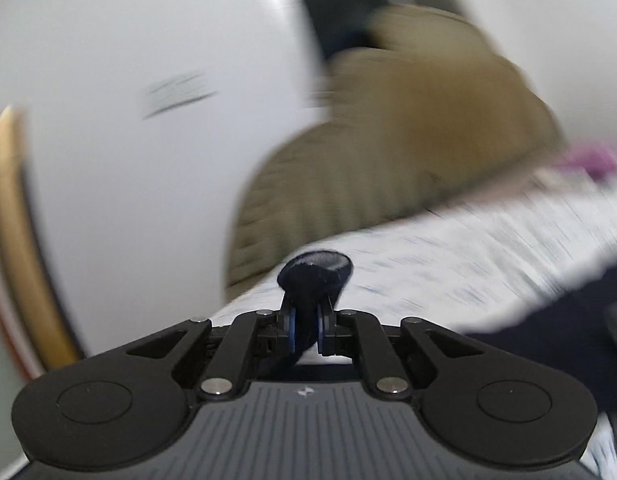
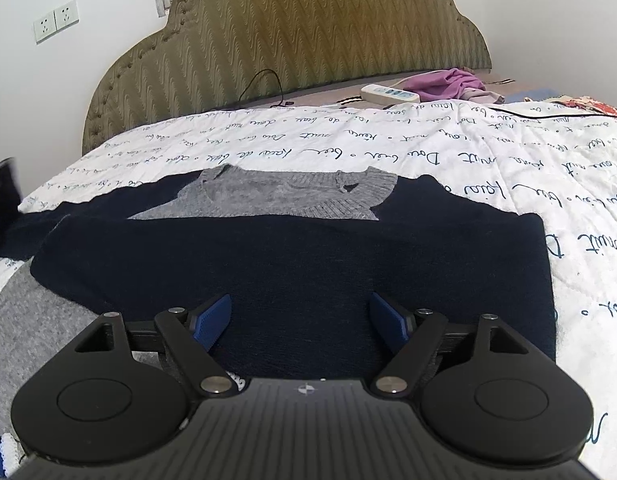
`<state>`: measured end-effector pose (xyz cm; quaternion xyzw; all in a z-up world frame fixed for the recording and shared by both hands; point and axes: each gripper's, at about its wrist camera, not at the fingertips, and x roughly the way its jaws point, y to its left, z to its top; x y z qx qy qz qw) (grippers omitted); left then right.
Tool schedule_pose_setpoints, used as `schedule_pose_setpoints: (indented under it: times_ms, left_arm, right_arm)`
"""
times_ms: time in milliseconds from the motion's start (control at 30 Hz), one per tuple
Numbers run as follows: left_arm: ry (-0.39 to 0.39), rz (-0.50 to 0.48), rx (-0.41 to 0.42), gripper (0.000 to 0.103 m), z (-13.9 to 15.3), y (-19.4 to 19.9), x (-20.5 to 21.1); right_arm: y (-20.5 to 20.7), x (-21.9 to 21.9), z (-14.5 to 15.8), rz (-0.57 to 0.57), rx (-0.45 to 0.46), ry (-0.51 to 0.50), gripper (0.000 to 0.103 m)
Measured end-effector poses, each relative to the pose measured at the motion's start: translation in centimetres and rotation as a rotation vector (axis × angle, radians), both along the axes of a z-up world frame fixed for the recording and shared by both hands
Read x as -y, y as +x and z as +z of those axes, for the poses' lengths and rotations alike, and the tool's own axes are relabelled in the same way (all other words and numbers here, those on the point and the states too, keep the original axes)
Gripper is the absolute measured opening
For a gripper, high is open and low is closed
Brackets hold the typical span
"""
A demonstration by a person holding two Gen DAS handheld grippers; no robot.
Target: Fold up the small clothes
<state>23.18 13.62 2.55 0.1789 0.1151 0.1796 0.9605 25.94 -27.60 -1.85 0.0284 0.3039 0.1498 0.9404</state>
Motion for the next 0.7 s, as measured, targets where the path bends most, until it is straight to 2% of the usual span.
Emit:
schedule_pose_setpoints:
  times_ms: [33, 100, 167, 233, 267, 300, 333, 400, 467, 533, 600, 700]
  left_arm:
    - [0.083, -0.025, -0.033, 0.01, -0.5, 0.5, 1.4]
    - [0.158, -0.077, -0.067, 0.01, -0.8, 0.8, 3.1]
    - [0.209, -0.102, -0.138, 0.01, -1.6, 1.7, 3.7]
    - [0.227, -0.114, -0.143, 0.01, -1.4, 1.7, 4.4]
    - [0.234, -0.117, -0.14, 0.01, -1.4, 1.7, 4.5]
    - [0.241, -0.12, -0.134, 0.01, -1.5, 1.7, 4.5]
    - [0.249, -0.122, -0.125, 0.01, -1.6, 1.3, 4.5]
    - [0.278, -0.124, -0.103, 0.01, -1.8, -0.1, 4.6]
    - [0.311, -0.131, -0.084, 0.01, -2.6, -0.1, 5.3]
    - [0.349, -0.142, -0.068, 0.01, -3.2, 0.0, 5.9]
    - [0.384, -0.155, -0.061, 0.01, -3.6, -0.1, 6.4]
    - [0.413, -0.171, -0.051, 0.01, -3.9, -0.3, 6.7]
  right_arm:
    - [0.0, -0.1, 0.0, 0.0, 0.0, -0.009, 0.079]
    - [-0.1, -0.5, 0.0, 0.005, 0.0, -0.032, 0.082]
    - [0.0, -0.9, 0.1, 0.018, -0.005, -0.056, 0.086]
    - [0.4, -1.8, 0.5, 0.026, -0.018, -0.111, 0.088]
    - [0.7, -2.5, 1.1, 0.007, -0.028, -0.134, 0.085]
    - [1.1, -3.2, 1.9, -0.017, -0.042, -0.115, 0.083]
    - [1.7, -4.0, 2.9, -0.022, -0.064, -0.04, 0.083]
    - [3.4, -6.3, 4.8, 0.053, -0.141, 0.186, 0.083]
    - [6.1, -10.0, 5.8, 0.156, -0.276, 0.405, 0.087]
    - [9.4, -14.5, 5.7, 0.262, -0.451, 0.58, 0.089]
    - [12.2, -19.3, 4.9, 0.328, -0.591, 0.669, 0.089]
    - [15.3, -25.0, 3.6, 0.326, -0.674, 0.693, 0.091]
